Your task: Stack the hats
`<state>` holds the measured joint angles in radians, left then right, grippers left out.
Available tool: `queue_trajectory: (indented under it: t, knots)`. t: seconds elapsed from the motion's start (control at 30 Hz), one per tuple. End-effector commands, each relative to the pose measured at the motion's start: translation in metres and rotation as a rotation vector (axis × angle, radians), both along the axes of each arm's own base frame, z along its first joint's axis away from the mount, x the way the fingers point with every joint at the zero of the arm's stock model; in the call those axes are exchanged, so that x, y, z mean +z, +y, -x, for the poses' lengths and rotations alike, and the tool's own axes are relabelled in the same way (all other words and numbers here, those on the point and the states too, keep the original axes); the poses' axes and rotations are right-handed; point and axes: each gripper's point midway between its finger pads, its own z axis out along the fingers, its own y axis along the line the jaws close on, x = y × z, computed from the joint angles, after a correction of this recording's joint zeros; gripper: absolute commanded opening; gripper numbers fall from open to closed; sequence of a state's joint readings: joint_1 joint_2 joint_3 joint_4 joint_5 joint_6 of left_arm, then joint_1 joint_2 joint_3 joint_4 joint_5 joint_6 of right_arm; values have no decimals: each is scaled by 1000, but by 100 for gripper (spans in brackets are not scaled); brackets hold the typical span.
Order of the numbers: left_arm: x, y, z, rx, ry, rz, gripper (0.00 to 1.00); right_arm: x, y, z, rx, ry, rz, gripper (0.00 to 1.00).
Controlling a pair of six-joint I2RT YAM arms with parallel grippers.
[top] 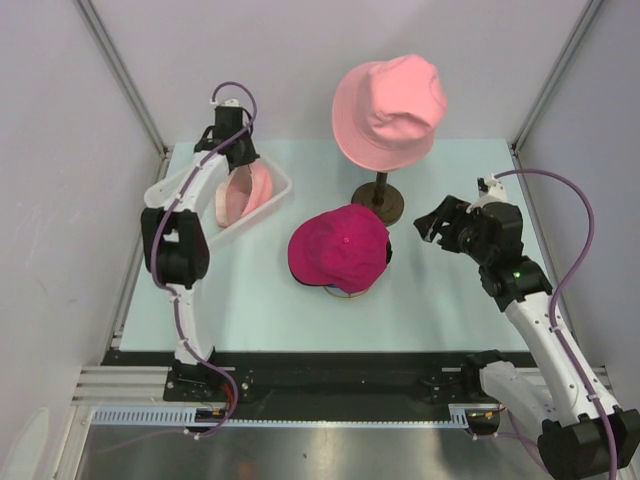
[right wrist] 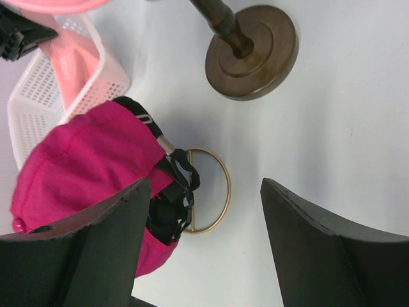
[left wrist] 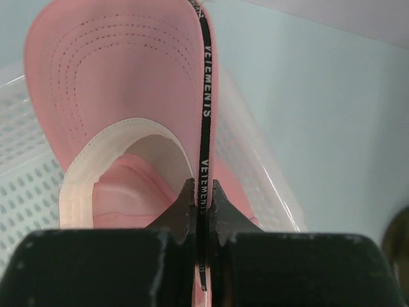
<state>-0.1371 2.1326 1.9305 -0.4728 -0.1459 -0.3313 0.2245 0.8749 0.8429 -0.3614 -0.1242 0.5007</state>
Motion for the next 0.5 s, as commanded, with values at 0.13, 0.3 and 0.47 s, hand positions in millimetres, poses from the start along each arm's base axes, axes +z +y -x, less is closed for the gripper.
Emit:
queue_trajectory:
  t: [0.13, 0.3, 0.47]
  knots:
    - [164, -11, 45, -36, -319, 173, 0, 79, -1, -6, -13, -207, -50, 74]
    - [211, -30, 88, -106, -406, 325, 0, 100, 26, -1, 94, -265, -140, 74]
    - [259, -42, 143, -173, -510, 438, 0, 118, 80, 9, 289, -283, -196, 73]
